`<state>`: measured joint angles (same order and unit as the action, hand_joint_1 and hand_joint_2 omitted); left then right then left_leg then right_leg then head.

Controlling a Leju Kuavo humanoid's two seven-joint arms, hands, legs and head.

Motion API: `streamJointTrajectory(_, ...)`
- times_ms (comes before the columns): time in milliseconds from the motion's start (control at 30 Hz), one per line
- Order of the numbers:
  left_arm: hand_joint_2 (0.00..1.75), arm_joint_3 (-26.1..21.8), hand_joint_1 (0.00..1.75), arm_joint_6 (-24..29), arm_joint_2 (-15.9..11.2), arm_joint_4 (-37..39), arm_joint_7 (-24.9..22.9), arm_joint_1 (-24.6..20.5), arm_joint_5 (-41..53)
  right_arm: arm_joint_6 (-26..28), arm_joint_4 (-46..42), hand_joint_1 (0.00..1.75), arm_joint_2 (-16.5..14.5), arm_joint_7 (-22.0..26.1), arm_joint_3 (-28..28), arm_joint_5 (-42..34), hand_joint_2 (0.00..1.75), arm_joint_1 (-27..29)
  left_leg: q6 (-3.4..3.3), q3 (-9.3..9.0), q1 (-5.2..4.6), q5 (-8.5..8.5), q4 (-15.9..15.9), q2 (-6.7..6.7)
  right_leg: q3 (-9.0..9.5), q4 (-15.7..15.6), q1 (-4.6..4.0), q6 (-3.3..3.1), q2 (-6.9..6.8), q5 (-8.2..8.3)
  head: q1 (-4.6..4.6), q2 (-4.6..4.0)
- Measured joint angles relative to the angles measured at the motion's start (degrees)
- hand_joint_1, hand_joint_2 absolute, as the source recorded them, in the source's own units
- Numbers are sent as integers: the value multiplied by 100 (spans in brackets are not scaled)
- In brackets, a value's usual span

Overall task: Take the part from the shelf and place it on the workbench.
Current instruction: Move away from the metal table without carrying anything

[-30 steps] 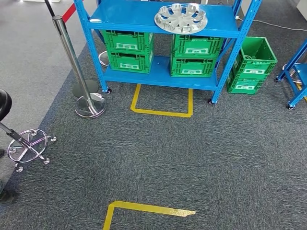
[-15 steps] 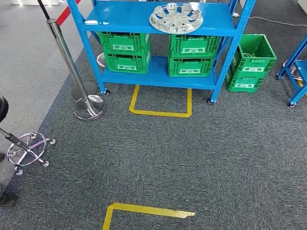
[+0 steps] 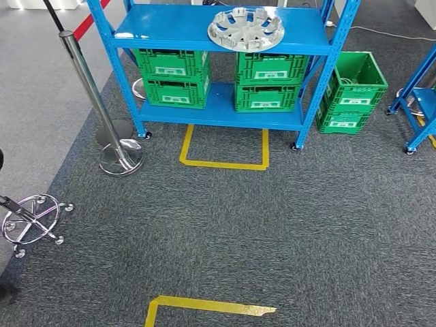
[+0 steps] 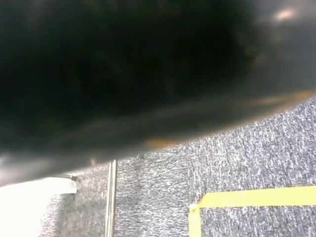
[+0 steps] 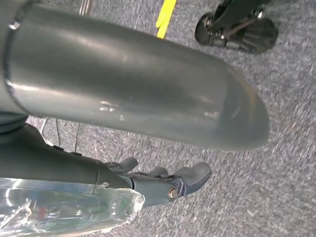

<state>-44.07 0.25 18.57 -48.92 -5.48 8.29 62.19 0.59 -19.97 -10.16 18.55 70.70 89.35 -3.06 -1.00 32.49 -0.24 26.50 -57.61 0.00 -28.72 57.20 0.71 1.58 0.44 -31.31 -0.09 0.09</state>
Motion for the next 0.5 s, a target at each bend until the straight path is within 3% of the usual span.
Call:
streamJointTrajectory(67,0,20,0,4,11,-17,-1,18,-2,2,3,0,8,3,-5,0,0,-4,-44,-58,29,-10,80,2,-73,211,-3,47,-10,-144,9,0)
streamJointTrajectory(167,0,38,0,7,14,-26,-1,28,-3,2,14,0,16,5,-21,0,0,3,-100,-122,26,39,104,15,-673,1290,2,96,-14,-612,21,0)
streamJointTrajectory(200,0,40,0,7,14,-26,-1,31,-3,2,15,0,20,4,-26,0,0,10,-106,-149,19,66,102,16,-859,1562,3,109,-15,-656,19,0)
streamJointTrajectory(233,0,39,0,7,14,-26,-1,32,-3,2,16,0,23,3,-28,0,0,17,-104,-185,15,96,101,13,-953,1635,3,116,-15,-576,21,0)
streamJointTrajectory(267,0,39,0,7,15,-26,-1,34,-3,2,17,0,27,2,-30,0,0,21,-97,-237,13,133,99,9,-928,1469,3,116,-17,-370,21,0)
streamJointTrajectory(333,0,41,0,6,16,-26,-1,36,-3,2,19,0,32,1,-33,0,0,21,-62,-359,8,221,98,6,-638,715,-1,91,-35,140,22,0)
streamJointTrajectory(367,0,44,0,7,16,-27,-1,37,-5,3,21,0,32,2,-35,0,0,15,-34,-398,-2,264,89,6,-481,381,-6,65,-43,296,24,0)
streamJointTrajectory(400,0,47,0,7,15,-27,-1,38,-9,3,22,0,33,2,-38,0,0,11,-6,-417,-12,294,81,8,-385,186,-13,37,-48,356,20,0)
streamJointTrajectory(500,0,57,0,8,11,-35,-2,36,-19,2,27,0,32,1,-45,0,0,21,68,-432,-17,341,78,11,-330,102,-21,-54,-42,320,-10,1)
